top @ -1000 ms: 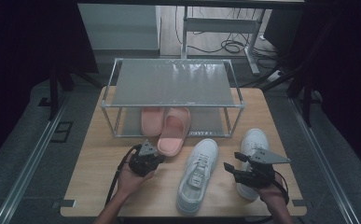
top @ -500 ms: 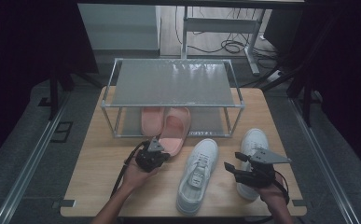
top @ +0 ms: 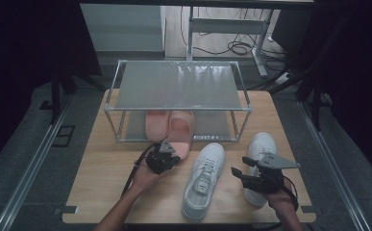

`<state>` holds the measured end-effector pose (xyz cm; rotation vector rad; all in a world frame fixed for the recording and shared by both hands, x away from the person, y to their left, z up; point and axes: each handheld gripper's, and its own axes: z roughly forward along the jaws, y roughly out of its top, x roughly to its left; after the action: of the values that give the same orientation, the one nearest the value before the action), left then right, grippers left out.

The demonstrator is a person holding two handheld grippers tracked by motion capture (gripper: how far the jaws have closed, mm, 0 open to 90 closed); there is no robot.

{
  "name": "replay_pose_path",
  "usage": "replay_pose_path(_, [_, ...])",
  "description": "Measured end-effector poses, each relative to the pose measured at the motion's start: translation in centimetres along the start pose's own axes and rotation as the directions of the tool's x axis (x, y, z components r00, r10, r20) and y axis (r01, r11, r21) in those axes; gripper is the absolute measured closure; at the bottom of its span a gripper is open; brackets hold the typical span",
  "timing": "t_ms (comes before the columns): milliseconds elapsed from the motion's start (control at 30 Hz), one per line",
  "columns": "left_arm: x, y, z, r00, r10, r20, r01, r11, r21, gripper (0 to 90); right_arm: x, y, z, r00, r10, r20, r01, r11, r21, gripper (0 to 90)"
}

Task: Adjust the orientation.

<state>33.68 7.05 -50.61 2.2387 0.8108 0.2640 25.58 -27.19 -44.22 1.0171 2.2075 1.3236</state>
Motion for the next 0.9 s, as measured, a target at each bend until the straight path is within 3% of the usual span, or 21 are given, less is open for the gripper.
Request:
replay_pose_path(167, [0.2, 0.5, 0.4, 1.0000, 0.000, 0.001, 0.000, 1.0000, 0.003, 90.0, 0.0, 0.0, -0.1, 1.0000, 0.000, 0.001, 0.000, 1.0000, -0.003, 40.3])
replay_pose_path(300, [0.2, 0.6, 0.7, 0.9996, -0.026, 0.007, 0.026, 0.9996, -0.003, 90.0, -0.1, 0.0, -0.2, 1.0000, 0.002, 0.002, -0.002, 1.0000, -0.006, 40.3])
replay_pose_path(433, [0.4, 1.0, 1.0, 0.9999, -0.014, -0.004, 0.014, 0.9999, 0.003, 90.0, -0.1, 0.0, -0.1, 1.0000, 0.001, 0.003, -0.001, 1.0000, -0.004, 40.3])
replay_pose_path(900, [1.8, 1.9, 2.3, 0.9967, -0.081, 0.001, 0.081, 0.9967, -0.008, 90.0, -0.1, 0.0, -0.2, 1.0000, 0.002, 0.004, -0.002, 1.0000, -0.008, 40.3])
